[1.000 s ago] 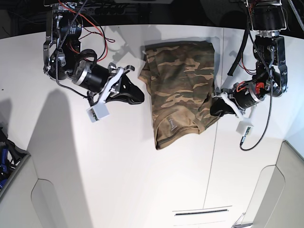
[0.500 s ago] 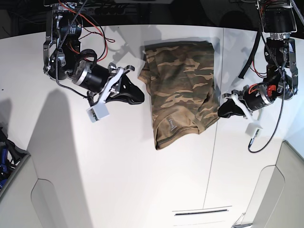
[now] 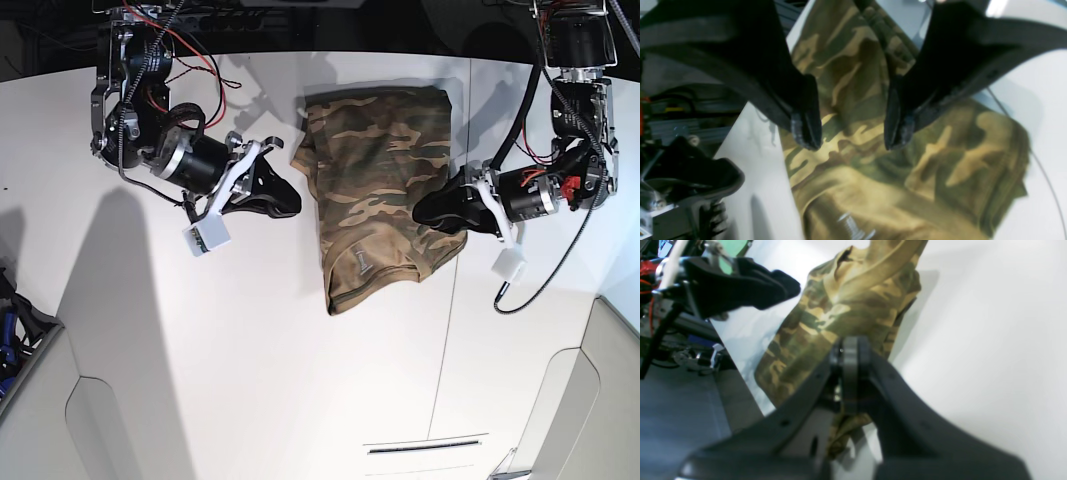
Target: Fold the T-shirt properly
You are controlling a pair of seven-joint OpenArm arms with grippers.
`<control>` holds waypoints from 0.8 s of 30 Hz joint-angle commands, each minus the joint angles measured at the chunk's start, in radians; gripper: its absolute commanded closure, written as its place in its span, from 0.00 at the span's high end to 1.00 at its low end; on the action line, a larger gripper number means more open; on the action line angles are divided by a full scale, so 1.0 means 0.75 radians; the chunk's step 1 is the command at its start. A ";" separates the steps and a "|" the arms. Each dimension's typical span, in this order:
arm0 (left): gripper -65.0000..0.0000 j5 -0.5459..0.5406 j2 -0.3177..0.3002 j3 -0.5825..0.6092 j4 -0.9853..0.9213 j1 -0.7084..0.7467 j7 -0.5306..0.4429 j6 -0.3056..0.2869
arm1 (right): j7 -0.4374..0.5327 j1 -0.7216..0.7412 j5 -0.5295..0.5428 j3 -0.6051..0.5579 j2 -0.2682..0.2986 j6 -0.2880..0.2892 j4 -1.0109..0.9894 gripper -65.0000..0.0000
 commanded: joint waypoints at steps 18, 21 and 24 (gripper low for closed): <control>0.50 0.662 0.100 -0.007 0.018 0.058 -0.366 0.097 | 0.055 0.016 0.018 0.001 -0.004 0.009 0.025 0.00; 0.50 0.661 0.114 -0.007 0.018 0.084 -0.373 0.097 | 0.088 0.016 0.018 0.001 -0.004 0.008 0.025 0.00; 0.50 0.658 0.112 -0.007 0.019 0.086 -0.375 0.097 | 0.089 0.016 0.018 0.001 -0.004 0.008 0.025 0.00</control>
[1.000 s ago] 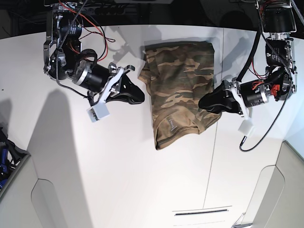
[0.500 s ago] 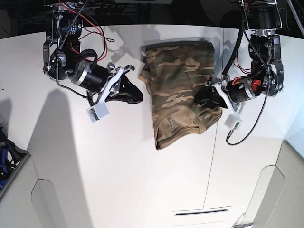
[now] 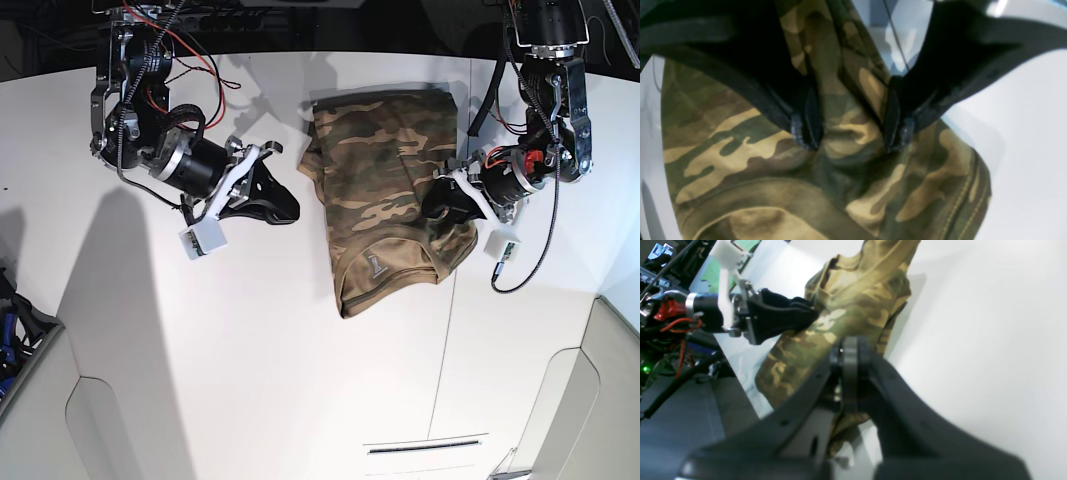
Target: Fold the T-shirt properly
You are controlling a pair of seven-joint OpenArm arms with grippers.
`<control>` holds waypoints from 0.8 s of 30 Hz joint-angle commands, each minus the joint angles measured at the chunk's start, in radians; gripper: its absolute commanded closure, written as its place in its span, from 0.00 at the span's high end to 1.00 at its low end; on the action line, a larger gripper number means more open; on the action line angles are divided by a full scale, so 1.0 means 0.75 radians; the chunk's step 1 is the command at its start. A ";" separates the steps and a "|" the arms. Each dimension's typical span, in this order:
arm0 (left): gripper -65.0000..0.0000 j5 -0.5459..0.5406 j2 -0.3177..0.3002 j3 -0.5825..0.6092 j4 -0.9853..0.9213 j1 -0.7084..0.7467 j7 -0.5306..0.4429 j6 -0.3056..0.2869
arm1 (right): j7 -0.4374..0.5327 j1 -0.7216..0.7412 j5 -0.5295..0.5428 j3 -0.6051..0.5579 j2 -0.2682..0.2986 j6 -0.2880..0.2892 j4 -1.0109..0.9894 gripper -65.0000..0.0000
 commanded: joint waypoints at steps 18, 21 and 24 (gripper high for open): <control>0.50 -0.239 -0.022 -0.232 0.496 0.226 0.073 -0.036 | -0.193 -0.021 0.200 0.206 0.065 0.006 0.026 0.00; 0.50 -0.239 -0.021 -0.275 0.539 0.333 0.073 -0.036 | -0.233 -0.064 0.273 0.237 0.119 0.006 0.026 0.00; 0.50 -0.239 -0.021 -0.320 0.578 0.441 0.073 -0.035 | -0.268 -0.125 0.345 0.242 0.182 0.011 0.026 0.00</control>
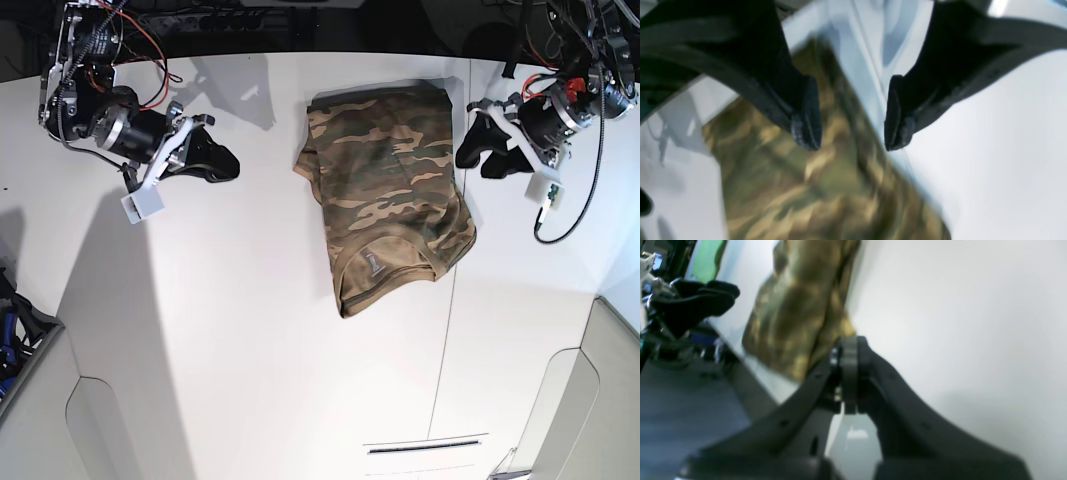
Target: Fold the T-shirt properly
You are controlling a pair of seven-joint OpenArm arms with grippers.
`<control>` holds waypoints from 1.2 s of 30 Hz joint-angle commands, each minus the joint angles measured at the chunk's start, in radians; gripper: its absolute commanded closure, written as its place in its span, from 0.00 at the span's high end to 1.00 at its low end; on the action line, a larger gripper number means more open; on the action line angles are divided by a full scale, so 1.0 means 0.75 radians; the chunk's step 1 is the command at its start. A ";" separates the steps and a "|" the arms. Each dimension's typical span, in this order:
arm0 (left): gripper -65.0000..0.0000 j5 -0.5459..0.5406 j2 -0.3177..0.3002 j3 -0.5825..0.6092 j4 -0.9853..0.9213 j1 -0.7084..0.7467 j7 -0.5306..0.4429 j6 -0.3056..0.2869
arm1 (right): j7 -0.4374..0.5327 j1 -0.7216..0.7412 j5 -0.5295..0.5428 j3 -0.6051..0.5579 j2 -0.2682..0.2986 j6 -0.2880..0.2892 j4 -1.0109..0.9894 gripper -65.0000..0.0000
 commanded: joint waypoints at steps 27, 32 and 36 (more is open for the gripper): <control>0.50 0.188 0.066 -0.172 -0.293 0.705 -0.011 -0.010 | -0.287 -0.650 0.190 0.006 0.323 0.007 0.020 0.00; 0.50 0.257 0.035 -0.066 -0.536 0.698 -0.129 -0.086 | -0.194 -0.747 0.073 0.005 0.322 0.006 -0.044 0.00; 0.50 0.341 -0.038 0.141 -0.705 0.654 -0.259 -0.086 | -0.027 -0.764 -0.085 -0.023 0.316 0.006 -0.175 0.00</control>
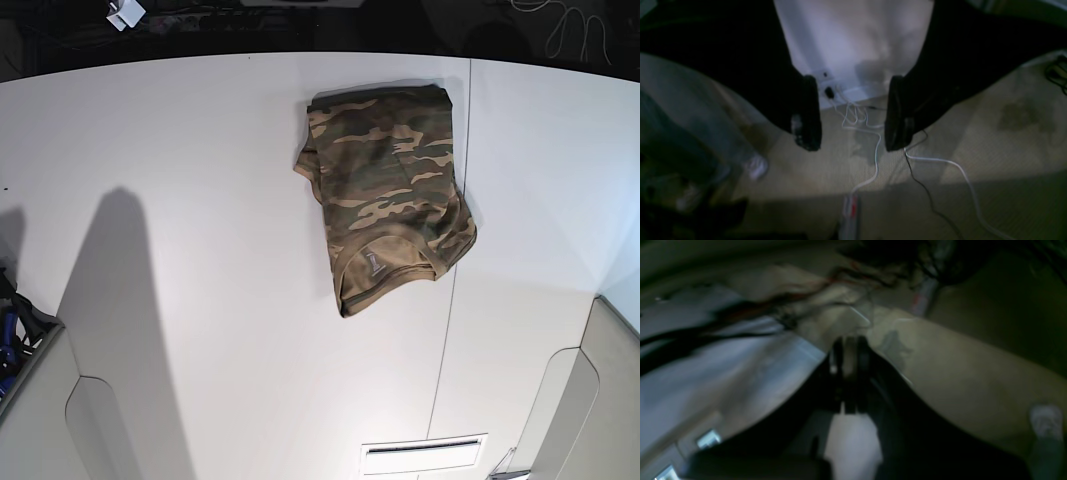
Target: Fold the T-shirt properly
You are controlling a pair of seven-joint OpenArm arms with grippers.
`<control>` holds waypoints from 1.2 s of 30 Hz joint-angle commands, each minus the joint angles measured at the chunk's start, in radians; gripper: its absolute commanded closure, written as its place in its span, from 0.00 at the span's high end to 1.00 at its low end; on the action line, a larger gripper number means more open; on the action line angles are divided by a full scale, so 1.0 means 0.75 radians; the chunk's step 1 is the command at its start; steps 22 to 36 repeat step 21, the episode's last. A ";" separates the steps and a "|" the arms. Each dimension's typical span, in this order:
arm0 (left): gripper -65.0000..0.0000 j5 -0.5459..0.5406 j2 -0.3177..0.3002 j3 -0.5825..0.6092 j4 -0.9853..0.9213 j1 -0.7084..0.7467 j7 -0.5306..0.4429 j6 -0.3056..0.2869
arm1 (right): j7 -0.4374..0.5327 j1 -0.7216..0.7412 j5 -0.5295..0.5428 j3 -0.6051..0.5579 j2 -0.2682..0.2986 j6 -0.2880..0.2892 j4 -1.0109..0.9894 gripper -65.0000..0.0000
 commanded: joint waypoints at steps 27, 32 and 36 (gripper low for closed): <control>0.50 0.227 0.110 0.591 -0.768 -0.591 -0.107 0.213 | 0.218 0.536 -0.359 -0.586 0.000 -0.070 -0.983 0.00; 0.50 0.227 0.110 0.591 -0.768 -0.591 -0.107 0.213 | 0.218 0.536 -0.359 -0.586 0.000 -0.070 -0.983 0.00; 0.50 0.227 0.110 0.591 -0.768 -0.591 -0.107 0.213 | 0.218 0.536 -0.359 -0.586 0.000 -0.070 -0.983 0.00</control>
